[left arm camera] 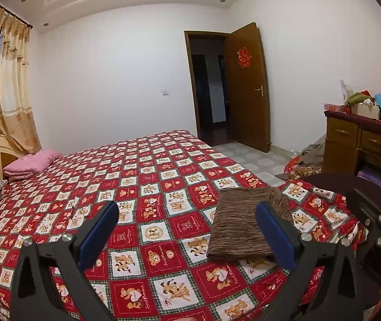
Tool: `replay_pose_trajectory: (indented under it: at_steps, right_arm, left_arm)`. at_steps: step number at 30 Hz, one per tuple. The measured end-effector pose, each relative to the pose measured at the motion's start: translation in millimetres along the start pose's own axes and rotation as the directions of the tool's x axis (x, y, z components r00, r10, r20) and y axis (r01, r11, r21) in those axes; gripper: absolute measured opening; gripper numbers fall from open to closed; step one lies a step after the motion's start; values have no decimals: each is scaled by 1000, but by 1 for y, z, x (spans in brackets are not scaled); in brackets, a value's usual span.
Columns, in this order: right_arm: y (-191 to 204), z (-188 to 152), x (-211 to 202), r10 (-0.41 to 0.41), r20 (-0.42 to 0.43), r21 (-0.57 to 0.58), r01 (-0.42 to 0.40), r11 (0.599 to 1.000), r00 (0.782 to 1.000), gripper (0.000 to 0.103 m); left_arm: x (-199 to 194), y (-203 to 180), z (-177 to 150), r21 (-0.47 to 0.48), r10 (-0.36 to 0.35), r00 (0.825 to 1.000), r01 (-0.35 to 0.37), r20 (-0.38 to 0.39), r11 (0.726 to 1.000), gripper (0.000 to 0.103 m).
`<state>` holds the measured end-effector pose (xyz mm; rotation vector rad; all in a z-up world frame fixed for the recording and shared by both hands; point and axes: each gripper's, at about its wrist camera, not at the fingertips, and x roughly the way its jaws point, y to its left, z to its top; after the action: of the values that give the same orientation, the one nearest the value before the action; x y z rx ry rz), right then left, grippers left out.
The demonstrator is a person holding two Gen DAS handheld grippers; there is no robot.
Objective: Fold small clothes
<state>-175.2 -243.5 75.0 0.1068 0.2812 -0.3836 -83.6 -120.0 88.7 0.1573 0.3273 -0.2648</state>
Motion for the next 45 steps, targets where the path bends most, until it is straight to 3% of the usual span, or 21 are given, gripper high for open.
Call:
replay_pose_trajectory:
  at_steps: [38,45]
  right_arm:
    - [-2,0,-1,-17,17,4,17,1000,1000,84]
    - [0,-3,4,-14,-7,-10,14,1000,1000,84]
  left_arm:
    - [5,1,-4,3,31,999,-31,-8,1000,103]
    - [13,0,-6,3,36,998,-36,-53,999,103]
